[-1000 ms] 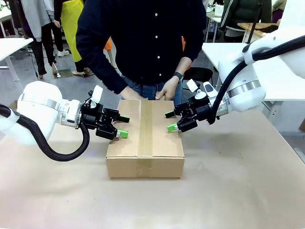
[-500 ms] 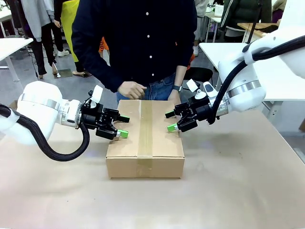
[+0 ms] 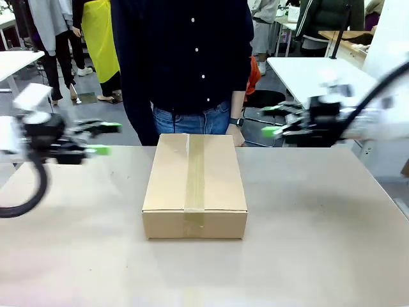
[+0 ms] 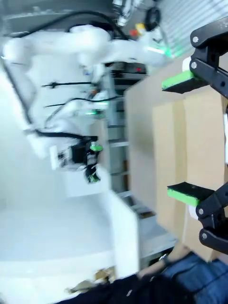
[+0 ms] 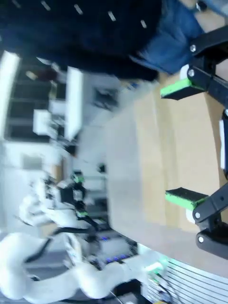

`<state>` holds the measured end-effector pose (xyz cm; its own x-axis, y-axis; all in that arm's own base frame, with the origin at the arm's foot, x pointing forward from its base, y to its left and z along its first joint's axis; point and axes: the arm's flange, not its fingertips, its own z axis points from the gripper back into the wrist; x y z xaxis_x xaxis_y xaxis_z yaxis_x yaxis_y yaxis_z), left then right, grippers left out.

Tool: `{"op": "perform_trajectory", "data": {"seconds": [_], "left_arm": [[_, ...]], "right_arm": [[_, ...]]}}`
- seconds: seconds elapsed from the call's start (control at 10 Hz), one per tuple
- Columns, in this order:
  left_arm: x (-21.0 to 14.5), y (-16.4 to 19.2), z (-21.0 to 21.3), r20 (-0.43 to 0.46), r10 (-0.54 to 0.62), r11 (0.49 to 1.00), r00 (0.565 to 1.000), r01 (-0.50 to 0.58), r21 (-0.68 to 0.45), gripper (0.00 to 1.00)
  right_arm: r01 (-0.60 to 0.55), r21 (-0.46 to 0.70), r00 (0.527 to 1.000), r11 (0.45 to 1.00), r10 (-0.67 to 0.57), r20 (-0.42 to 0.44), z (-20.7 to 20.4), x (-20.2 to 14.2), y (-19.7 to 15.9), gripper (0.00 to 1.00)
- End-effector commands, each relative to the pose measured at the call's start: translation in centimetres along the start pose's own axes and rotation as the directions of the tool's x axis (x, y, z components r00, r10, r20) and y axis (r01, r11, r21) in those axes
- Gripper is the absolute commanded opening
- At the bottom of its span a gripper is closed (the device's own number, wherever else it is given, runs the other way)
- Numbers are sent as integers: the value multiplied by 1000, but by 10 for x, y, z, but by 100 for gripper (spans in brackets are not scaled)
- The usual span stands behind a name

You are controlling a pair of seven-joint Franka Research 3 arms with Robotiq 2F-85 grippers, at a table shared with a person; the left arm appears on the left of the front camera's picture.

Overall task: Pack the gift set into the box.
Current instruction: Press and hold the closed box until the human finishes sealing it.

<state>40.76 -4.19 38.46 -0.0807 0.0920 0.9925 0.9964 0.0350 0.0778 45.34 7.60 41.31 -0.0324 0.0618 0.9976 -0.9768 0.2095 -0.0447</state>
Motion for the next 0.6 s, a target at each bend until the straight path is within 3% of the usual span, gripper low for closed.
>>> {"op": "perform_trajectory", "data": {"seconds": [0.0,0.1,0.2,0.3,0.5], "left_arm": [[-20,-16,86,219,-28,999,975,21,37,100],[-34,-23,121,300,-59,990,952,18,139,100],[-49,-24,140,360,-9,987,933,-49,150,100],[1,-34,99,225,-31,995,974,8,100,100],[1,-34,99,225,-31,995,974,8,100,100]], "right_arm": [[-57,-162,978,985,88,187,83,-17,34,100],[-40,-284,967,958,108,230,113,-31,40,100],[-10,-368,973,930,93,209,123,-45,38,100],[-10,-204,981,979,49,187,100,-3,34,100],[-10,-204,981,979,49,187,100,-3,34,100]]}}
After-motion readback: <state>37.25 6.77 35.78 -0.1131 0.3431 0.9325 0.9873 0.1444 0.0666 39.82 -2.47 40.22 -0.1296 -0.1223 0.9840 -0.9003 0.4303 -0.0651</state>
